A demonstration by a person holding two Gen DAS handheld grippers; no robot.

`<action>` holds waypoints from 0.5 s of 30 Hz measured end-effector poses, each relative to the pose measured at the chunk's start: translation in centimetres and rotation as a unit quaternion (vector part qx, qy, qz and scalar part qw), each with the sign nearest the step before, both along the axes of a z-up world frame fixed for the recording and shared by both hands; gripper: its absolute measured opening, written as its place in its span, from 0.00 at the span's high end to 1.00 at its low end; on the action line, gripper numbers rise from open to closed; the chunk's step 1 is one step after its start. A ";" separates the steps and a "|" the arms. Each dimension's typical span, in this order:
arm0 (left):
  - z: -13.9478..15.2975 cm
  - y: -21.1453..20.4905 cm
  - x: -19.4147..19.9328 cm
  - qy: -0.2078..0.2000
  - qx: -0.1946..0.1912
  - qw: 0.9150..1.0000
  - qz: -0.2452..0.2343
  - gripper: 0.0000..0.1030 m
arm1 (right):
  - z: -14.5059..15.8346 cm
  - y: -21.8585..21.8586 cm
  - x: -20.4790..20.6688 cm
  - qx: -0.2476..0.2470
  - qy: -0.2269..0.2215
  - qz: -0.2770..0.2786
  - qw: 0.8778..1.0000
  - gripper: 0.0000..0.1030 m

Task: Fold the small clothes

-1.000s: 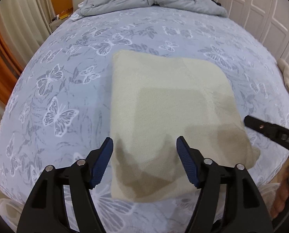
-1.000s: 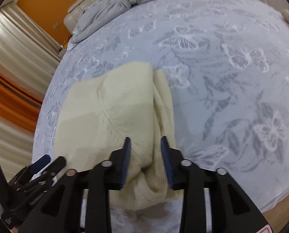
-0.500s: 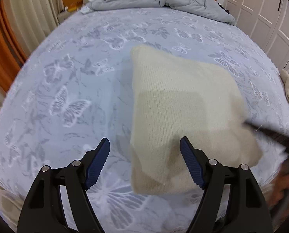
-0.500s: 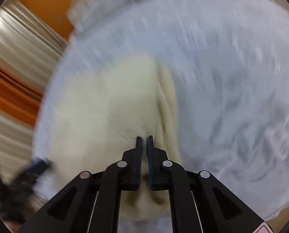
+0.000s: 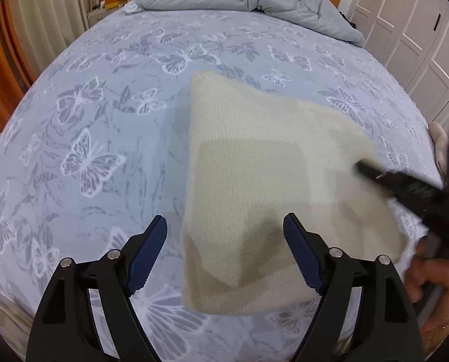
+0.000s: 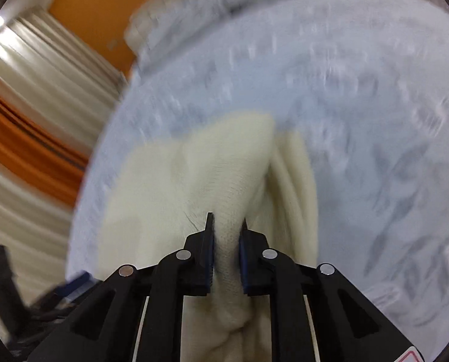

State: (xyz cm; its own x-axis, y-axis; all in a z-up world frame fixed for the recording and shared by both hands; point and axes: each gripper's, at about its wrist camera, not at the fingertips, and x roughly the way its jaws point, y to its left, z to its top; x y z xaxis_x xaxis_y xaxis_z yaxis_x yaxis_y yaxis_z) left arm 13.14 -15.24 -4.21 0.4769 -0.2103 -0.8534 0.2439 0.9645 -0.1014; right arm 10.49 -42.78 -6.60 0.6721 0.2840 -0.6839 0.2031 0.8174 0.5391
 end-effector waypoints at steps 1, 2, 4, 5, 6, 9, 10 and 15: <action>0.1 0.0 0.1 -0.003 0.001 1.000 -0.001 0.25 | 0.3 -0.5 -0.5 0.001 -0.007 -0.009 1.000 0.89; 0.0 0.1 0.3 -0.004 0.002 1.000 0.000 0.24 | -0.1 -1.2 -0.9 -0.002 0.004 -0.021 1.000 0.89; -0.6 0.0 0.6 0.006 -0.009 1.000 0.003 0.21 | -3.3 -1.5 -0.4 -0.009 0.066 -0.010 0.998 0.87; -1.0 0.0 0.8 0.016 -0.017 1.000 0.007 0.21 | -4.6 -1.6 -0.3 0.004 0.074 -0.004 0.997 0.86; -1.2 -0.1 1.0 0.021 -0.027 0.999 0.009 0.21 | -4.0 -2.0 -0.7 0.022 0.065 -0.012 0.998 0.78; -1.7 -0.1 1.4 0.033 -0.046 0.998 0.011 0.18 | -1.6 -2.8 -2.4 0.007 0.045 -0.054 0.997 0.34; -1.8 -0.1 1.6 0.038 -0.055 0.998 0.011 0.17 | -1.4 -3.0 -3.2 0.009 0.039 -0.062 0.997 0.28; -4.9 0.9 3.6 0.114 -0.131 0.984 0.042 0.06 | -4.6 -2.6 -4.0 0.108 0.098 -0.057 0.988 0.27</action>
